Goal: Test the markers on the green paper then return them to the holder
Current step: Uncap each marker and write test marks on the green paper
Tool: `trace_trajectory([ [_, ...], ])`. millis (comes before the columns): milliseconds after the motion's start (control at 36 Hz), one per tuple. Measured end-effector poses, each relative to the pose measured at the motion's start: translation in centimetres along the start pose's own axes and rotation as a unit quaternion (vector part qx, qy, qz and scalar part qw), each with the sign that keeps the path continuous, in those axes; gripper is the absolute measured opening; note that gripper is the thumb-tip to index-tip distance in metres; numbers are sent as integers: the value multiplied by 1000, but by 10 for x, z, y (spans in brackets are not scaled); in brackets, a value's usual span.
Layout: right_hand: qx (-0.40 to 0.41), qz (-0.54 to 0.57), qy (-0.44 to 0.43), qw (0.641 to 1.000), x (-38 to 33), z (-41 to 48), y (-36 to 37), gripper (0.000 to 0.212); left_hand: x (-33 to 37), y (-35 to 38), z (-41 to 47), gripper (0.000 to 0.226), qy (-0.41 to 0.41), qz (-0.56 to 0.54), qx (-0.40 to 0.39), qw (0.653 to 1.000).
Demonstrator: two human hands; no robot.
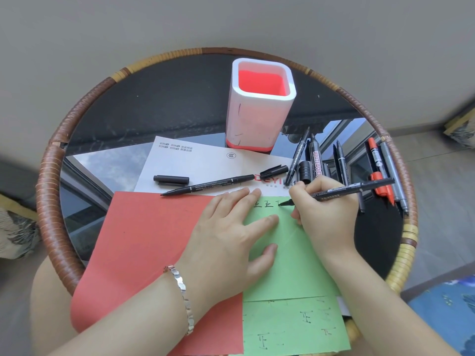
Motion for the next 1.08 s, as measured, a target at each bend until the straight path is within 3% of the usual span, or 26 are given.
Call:
trace_trajectory([
  [1083, 7, -1, -15, 1000, 4, 2, 0, 29, 0, -1, 0, 37, 1, 4, 4, 1000],
])
Point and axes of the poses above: each hand's wrist, its own z-axis towards the middle knuckle, its own y-axis out of the palm, x = y × z, the point moved 8 cm from there along z, towards the middle knuckle, and after that the axes turned 4 degrees about -x, right-handed, at the moved point
